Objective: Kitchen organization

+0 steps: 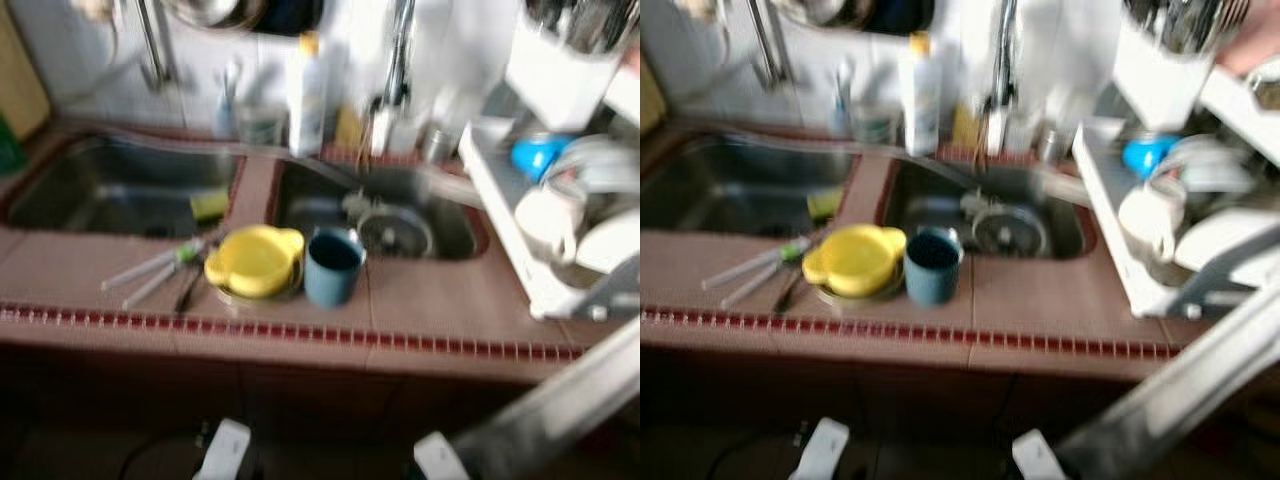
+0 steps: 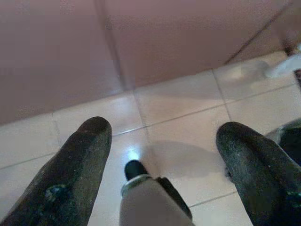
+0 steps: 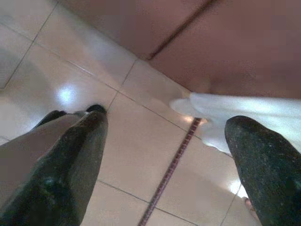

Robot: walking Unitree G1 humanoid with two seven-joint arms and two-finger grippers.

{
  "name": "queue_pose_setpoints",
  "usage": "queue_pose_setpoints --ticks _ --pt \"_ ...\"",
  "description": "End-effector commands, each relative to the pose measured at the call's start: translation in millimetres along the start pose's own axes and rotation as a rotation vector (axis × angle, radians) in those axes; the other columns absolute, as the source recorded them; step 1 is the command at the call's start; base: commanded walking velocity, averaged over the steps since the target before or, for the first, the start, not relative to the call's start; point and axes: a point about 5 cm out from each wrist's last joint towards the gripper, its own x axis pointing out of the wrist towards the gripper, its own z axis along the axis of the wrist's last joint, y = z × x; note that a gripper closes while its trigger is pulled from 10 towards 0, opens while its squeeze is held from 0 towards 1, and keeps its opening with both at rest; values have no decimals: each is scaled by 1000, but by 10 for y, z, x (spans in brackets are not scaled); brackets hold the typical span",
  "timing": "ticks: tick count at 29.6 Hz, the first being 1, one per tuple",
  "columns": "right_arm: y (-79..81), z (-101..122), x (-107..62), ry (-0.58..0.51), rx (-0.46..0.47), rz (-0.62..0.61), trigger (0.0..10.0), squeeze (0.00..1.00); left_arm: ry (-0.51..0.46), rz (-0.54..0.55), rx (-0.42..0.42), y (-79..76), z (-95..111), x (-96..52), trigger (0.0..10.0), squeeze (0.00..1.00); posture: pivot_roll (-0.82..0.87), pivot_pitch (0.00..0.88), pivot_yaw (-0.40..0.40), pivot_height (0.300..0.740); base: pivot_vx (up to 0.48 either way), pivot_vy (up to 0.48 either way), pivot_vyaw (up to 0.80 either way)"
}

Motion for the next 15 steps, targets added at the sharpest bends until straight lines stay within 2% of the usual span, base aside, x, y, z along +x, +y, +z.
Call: queue_pose_setpoints --ticks 1,15 --pt "14 31 7 -10 1 7 10000 0 27 10 5 29 -83 -28 10000 0 -31 0 -54 740 0 0 0" --pt "8 32 7 -11 15 5 10000 0 31 22 1 29 -93 -29 10000 0 -31 0 -57 740 0 0 0"
